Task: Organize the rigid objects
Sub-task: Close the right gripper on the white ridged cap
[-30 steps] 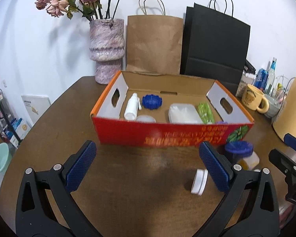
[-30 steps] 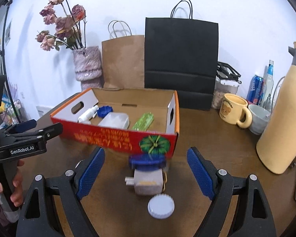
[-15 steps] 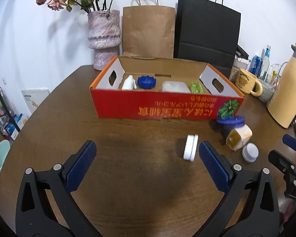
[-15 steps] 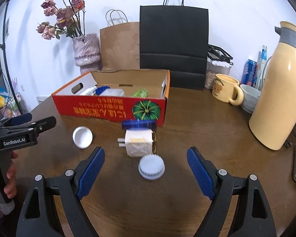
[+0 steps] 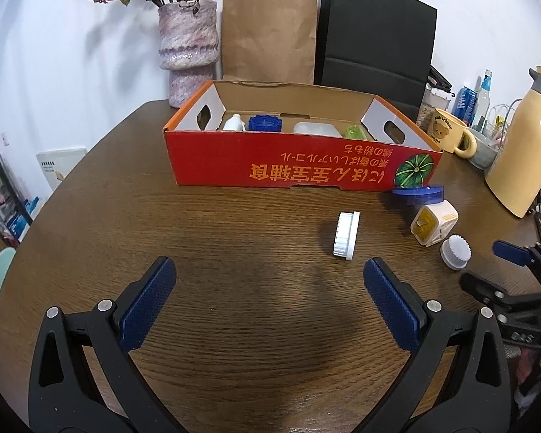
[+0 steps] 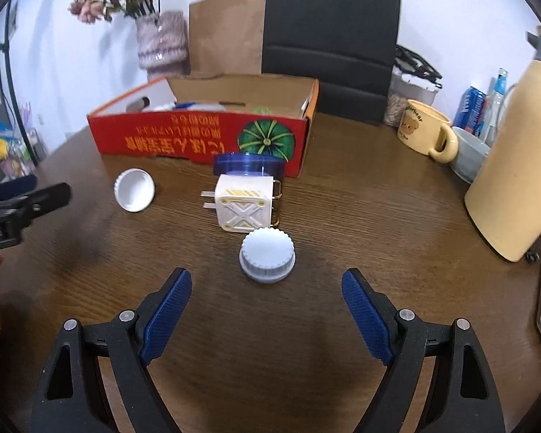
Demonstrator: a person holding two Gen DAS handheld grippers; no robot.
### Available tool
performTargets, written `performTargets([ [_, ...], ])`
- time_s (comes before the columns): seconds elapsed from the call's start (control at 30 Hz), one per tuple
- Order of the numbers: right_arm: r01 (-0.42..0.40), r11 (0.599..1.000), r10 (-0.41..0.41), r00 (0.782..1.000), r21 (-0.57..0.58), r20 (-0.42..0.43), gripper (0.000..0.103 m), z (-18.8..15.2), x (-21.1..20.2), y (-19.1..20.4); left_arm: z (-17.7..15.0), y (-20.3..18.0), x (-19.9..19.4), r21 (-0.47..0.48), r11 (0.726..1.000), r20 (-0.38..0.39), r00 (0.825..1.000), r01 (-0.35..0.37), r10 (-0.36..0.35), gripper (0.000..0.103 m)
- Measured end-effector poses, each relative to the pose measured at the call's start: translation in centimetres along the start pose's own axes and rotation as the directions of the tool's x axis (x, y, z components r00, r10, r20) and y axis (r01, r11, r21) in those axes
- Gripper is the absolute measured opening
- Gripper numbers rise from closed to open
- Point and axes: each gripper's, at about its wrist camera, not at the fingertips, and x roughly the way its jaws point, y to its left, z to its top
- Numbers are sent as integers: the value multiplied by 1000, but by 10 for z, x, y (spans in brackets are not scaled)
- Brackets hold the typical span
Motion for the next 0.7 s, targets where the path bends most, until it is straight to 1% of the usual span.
performTargets([
  [0.1, 7, 1000, -6, 998, 4, -59, 89, 7, 22, -5, 0, 2, 2, -8, 1000, -9, 1000, 5, -5, 103],
  [0.17, -6, 1000, 7, 997, 20, -81, 89, 11, 31, -8, 0, 3, 3, -10, 1000, -11, 1000, 7, -7, 103],
  [0.23, -7, 1000, 9, 996, 24, -85, 74, 16, 35, -9, 0, 3, 5, -13, 1000, -17, 1000, 10, -10, 103],
  [0.27, -17, 999, 19, 996, 28, -82, 61, 17, 36, -9, 0, 3, 6, -12, 1000, -20, 1000, 9, -10, 103],
  [0.3, -21, 999, 23, 997, 26, -78, 52, 19, 37, -9, 0, 3, 6, -12, 1000, -23, 1000, 9, -10, 103],
  [0.33, -27, 999, 29, 997, 21, -74, 47, 20, 38, -8, 0, 3, 7, -12, 1000, -25, 1000, 11, -11, 103],
  [0.37, -32, 999, 33, 997, 20, -74, 45, 20, 38, -7, 0, 3, 7, -13, 1000, -25, 1000, 10, -11, 103],
  [0.47, -21, 1000, 22, 999, 20, -41, 45, 20, 31, -7, 0, 2, 7, -13, 1000, -24, 1000, 9, -9, 103],
  [0.6, 13, 999, -14, 999, 33, 37, 45, 19, 17, -7, 0, 2, 9, -12, 1000, -32, 999, 6, -6, 103],
  [0.7, 50, 998, -54, 993, 45, 107, 45, 17, 2, -7, 1, 2, 10, -12, 1000, -33, 999, 8, -8, 103],
])
